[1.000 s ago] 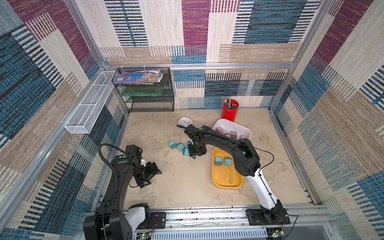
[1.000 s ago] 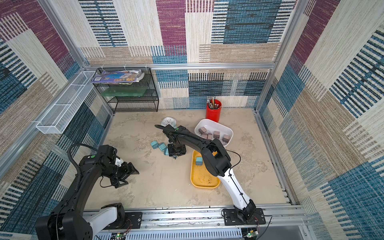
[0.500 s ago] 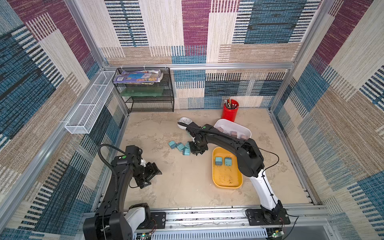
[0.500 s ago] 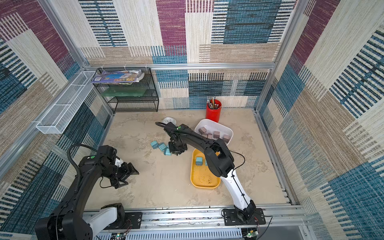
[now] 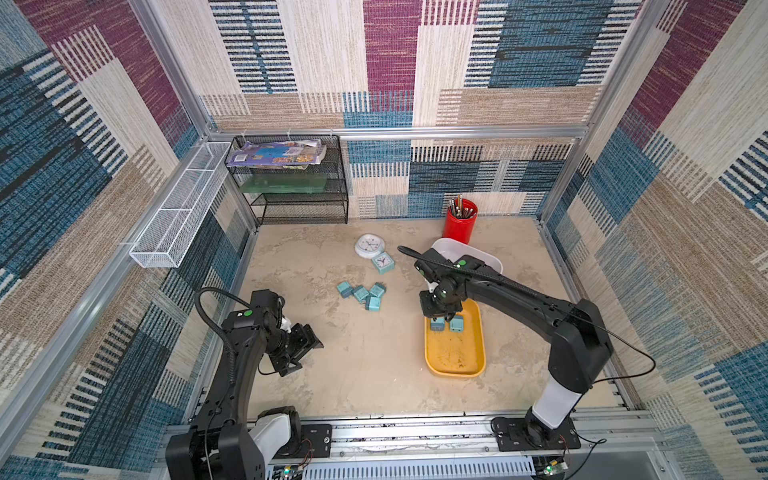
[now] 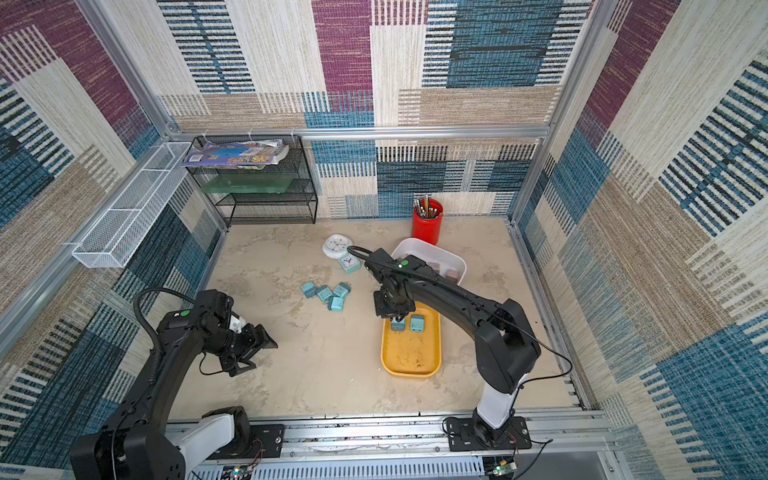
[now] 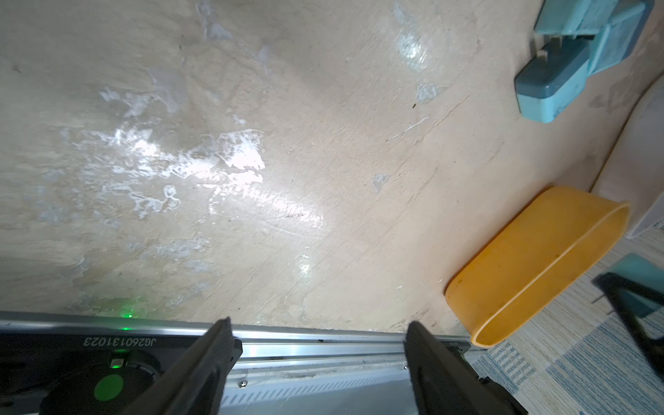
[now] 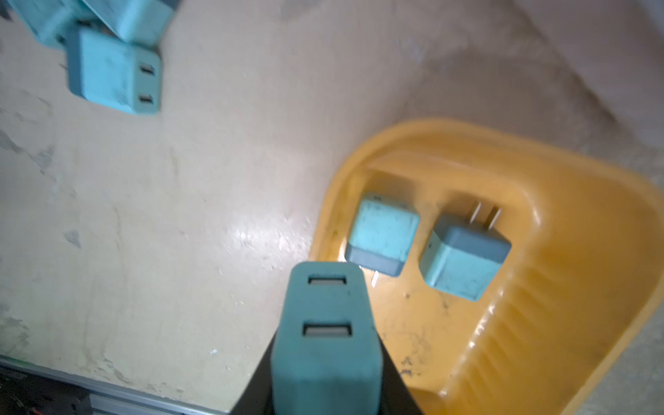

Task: Place the plugs by color into the storage box
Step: Place the plug in the storage box.

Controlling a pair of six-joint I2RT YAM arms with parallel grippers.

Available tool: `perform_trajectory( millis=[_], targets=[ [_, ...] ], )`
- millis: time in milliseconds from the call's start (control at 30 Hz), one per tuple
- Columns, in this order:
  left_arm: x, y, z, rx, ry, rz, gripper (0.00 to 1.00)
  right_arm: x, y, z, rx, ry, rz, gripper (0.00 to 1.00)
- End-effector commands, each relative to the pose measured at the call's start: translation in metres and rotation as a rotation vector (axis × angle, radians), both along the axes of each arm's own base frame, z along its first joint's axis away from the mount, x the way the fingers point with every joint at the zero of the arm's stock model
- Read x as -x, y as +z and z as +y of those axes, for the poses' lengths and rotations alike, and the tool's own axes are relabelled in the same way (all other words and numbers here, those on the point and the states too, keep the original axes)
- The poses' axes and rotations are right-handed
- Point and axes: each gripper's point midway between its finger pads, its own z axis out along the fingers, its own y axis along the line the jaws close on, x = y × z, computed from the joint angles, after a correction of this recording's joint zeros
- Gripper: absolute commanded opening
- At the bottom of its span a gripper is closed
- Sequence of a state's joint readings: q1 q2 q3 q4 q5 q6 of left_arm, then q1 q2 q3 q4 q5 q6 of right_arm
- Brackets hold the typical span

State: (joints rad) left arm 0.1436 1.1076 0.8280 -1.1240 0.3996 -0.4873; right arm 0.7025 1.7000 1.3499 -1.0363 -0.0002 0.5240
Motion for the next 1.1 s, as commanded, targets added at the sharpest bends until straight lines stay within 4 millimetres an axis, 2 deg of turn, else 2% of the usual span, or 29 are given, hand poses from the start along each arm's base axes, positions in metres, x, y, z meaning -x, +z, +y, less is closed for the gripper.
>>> perform_trajectory(
  millis=[0, 133, 367, 400, 500, 533, 600, 667, 733, 833, 900, 1067],
  targets=[
    [-0.001, 0.000, 0.000, 0.007, 0.008, 0.008, 0.78, 0.015, -0.016, -0.003, -0.033, -0.049, 0.017, 0.24],
    [0.000, -0.002, -0.001, 0.010, 0.002, 0.012, 0.78, 0.032, -0.045, -0.008, -0.028, -0.064, 0.066, 0.24],
    [0.003, -0.005, -0.002, 0.014, -0.005, 0.023, 0.78, 0.042, -0.083, -0.015, 0.015, -0.043, 0.122, 0.26],
    [0.003, -0.005, -0.002, 0.015, -0.005, 0.023, 0.78, 0.042, -0.086, -0.016, 0.024, -0.038, 0.130, 0.29],
    [0.005, -0.007, -0.002, 0.016, -0.005, 0.030, 0.78, 0.044, -0.089, -0.020, 0.048, -0.024, 0.143, 0.52],
    [0.005, -0.008, -0.003, 0.018, -0.005, 0.033, 0.78, 0.046, -0.088, -0.022, 0.055, -0.023, 0.146, 0.59],
    [0.005, -0.008, -0.003, 0.020, -0.001, 0.033, 0.79, 0.045, -0.077, -0.025, 0.069, -0.018, 0.133, 0.69],
    [0.003, -0.006, -0.003, 0.019, 0.003, 0.022, 0.78, 0.038, -0.055, -0.025, 0.073, -0.018, 0.094, 0.72],
    [0.002, -0.003, -0.003, 0.020, 0.011, 0.013, 0.78, 0.024, -0.020, -0.018, 0.058, -0.025, 0.030, 0.73],
    [-0.003, 0.000, -0.002, 0.020, 0.018, 0.004, 0.78, 0.000, 0.021, 0.007, 0.002, -0.012, -0.043, 0.73],
    [-0.006, -0.001, -0.002, 0.022, 0.017, 0.002, 0.78, -0.017, 0.036, 0.038, -0.041, 0.028, -0.065, 0.74],
    [-0.011, -0.003, -0.002, 0.024, 0.004, 0.007, 0.78, -0.052, 0.024, 0.103, -0.048, 0.106, -0.051, 0.76]
  ],
)
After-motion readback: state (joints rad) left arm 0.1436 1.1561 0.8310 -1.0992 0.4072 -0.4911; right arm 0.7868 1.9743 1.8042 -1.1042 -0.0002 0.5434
